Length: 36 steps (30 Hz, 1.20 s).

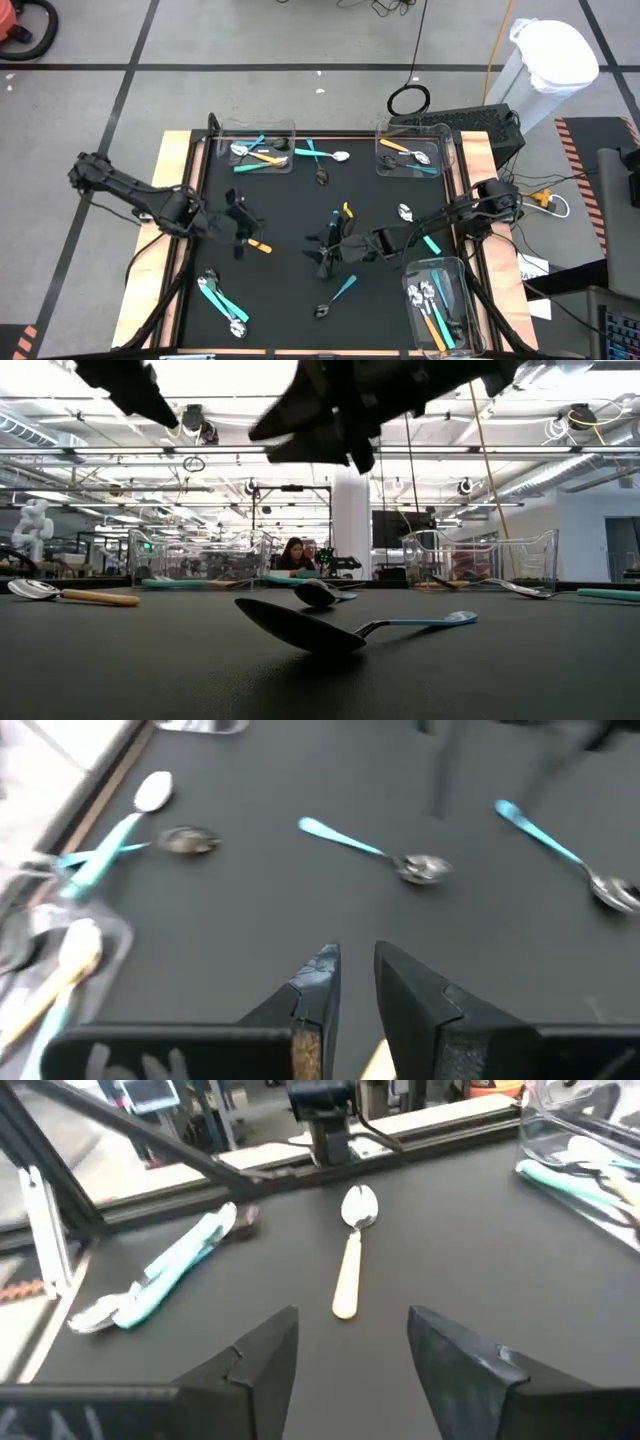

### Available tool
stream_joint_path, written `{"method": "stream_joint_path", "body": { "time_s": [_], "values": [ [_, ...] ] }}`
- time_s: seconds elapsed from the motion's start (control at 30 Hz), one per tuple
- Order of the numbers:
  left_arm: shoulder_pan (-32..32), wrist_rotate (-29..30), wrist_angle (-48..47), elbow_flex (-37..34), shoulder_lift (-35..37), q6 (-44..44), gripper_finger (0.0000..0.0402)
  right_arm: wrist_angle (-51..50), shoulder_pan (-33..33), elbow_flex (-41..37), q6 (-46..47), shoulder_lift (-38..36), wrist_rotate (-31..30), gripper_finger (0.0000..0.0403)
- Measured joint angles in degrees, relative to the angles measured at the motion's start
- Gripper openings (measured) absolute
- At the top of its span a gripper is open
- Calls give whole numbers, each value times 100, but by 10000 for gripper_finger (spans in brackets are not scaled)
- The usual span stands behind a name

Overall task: Sort silverware by color (type)
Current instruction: Put the blue spoon into the top left transparent bin

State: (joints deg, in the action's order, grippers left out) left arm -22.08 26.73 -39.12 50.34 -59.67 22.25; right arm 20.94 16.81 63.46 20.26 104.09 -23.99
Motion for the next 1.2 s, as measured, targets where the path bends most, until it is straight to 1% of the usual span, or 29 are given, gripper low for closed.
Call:
{"method": "stream_joint_path", "body": {
  "time_s": [0.07, 0.13, 0.2, 0.23, 0.27, 0.3, 0.37, 0.4, 0.53, 0.67, 0.83, 0.97, 1.07, 1.2],
  "values": [
    [-201, -6, 93, -104, -62, 131, 70, -470, -52, 2, 31, 0, -206, 192],
    [-348, 37, 107, -140, -146, 379, 70, -1023, -134, -11, 294, -18, -511, 194],
    [-494, 71, 127, -180, -241, 637, 70, -1337, -236, -13, 589, -51, -568, 194],
    [-571, 92, 126, -206, -295, 744, 70, -1429, -286, -9, 663, -78, -430, 194],
    [-653, 98, 122, -226, -362, 829, 70, -1516, -329, -9, 670, -106, -150, 194],
    [-729, 101, 133, -251, -432, 886, 70, -1579, -376, -9, 597, -111, 251, 194],
    [-854, 129, 154, -326, -559, 898, 70, -1812, -483, -8, 230, -111, 1004, 194],
    [-907, 172, 206, -379, -628, 906, 70, -2004, -535, -9, -17, -111, 1205, 194],
    [-1017, 361, 534, -550, -897, 1049, 70, -2530, -835, -9, -937, -111, 1292, 194],
    [-1032, 387, 615, -561, -1181, 1048, 70, -2551, -1230, -9, -1617, -54, 2079, 194],
    [-1032, 556, 732, -561, -1433, 1045, 70, -2609, -1529, -9, -2563, -11, 2556, 194],
    [-1032, 572, 706, -561, -1533, 893, 70, -2595, -1653, -9, -3053, 8, 2990, 186],
    [-1012, 637, 728, -561, -1533, 745, 70, -2599, -1698, -9, -3348, 97, 3165, 180],
    [-903, 679, 745, -561, -1533, 535, 70, -2600, -1719, 37, -3651, 295, 3150, 176]
  ]
}}
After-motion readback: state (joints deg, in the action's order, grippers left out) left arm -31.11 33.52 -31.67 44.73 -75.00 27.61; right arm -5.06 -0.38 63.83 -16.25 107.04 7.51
